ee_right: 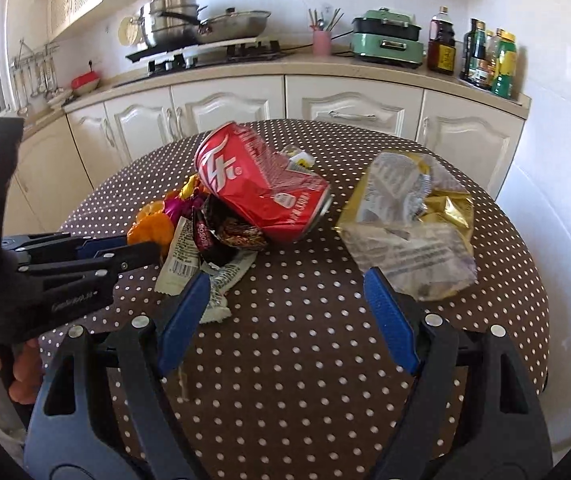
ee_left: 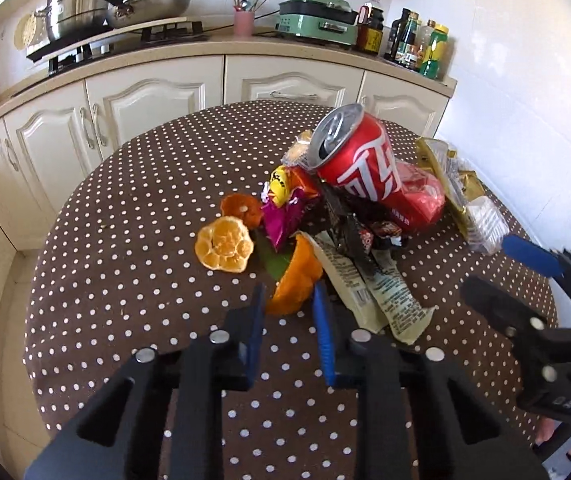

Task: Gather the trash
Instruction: 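Grasp the orange peel with stem with the left tool while the right tool grasps the white snack wrapper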

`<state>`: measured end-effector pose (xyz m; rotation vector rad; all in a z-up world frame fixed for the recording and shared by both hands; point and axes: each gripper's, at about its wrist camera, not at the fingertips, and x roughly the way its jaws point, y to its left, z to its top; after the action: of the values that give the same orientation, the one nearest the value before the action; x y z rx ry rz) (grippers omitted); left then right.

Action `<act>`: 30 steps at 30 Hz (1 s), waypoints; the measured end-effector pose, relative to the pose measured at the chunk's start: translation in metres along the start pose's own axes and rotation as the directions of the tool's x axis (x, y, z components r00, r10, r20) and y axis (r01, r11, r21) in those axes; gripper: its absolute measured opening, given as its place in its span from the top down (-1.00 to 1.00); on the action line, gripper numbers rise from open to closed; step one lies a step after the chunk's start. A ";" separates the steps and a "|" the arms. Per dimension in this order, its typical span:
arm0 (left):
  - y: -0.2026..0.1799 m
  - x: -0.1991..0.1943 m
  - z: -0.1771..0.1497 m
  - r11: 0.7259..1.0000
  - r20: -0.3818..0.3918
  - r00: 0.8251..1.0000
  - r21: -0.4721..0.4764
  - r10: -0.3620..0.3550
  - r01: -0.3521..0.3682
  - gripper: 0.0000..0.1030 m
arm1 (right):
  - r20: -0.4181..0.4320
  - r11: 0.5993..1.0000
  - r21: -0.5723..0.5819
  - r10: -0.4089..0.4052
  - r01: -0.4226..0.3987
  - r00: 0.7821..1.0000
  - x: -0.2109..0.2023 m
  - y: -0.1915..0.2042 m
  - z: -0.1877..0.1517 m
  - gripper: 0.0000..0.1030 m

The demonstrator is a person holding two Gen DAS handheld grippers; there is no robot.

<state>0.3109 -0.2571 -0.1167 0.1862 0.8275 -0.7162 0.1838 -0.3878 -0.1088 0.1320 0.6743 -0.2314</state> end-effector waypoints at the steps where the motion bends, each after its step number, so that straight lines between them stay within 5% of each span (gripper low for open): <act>1: 0.000 -0.004 -0.002 1.000 0.010 1.000 -0.001 0.005 -0.004 0.58 | -0.009 1.000 -0.008 0.002 -0.002 1.000 0.003 0.003 0.001 -0.52; 11: 0.032 -0.064 -0.037 0.997 0.089 0.996 -0.072 0.018 -0.012 0.71 | -0.178 0.995 0.006 0.097 -0.097 0.979 0.049 0.023 0.008 -0.51; 13: 0.037 -0.073 -0.042 0.997 0.097 0.995 -0.079 0.022 -0.014 0.74 | -0.213 0.994 0.018 0.110 -0.109 0.971 0.057 0.023 0.008 -0.33; 14: 0.039 -0.077 -0.044 0.997 0.101 0.995 -0.081 0.023 -0.015 0.75 | -0.213 0.995 0.013 0.103 -0.103 0.972 0.057 0.023 0.008 -0.24; 17: 0.048 -0.089 -0.052 0.994 0.115 0.993 -0.105 0.007 0.005 0.78 | -0.209 0.994 -0.022 0.100 -0.107 0.973 0.057 0.028 0.008 0.46; 21: 0.051 -0.102 -0.062 0.994 0.131 0.991 -0.112 0.001 0.014 0.81 | -0.198 0.992 -0.012 0.120 -0.125 0.973 0.048 0.029 0.002 0.62; 30: 0.061 -0.135 -0.085 0.987 0.181 0.982 -0.140 -0.050 0.076 0.82 | -0.083 0.986 0.037 0.163 -0.161 0.983 -0.016 0.031 -0.034 0.66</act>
<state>0.2364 -0.1073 -0.0836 -0.0363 0.7151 -0.7175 0.1586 -0.3487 -0.1238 0.2261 0.7413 -0.0798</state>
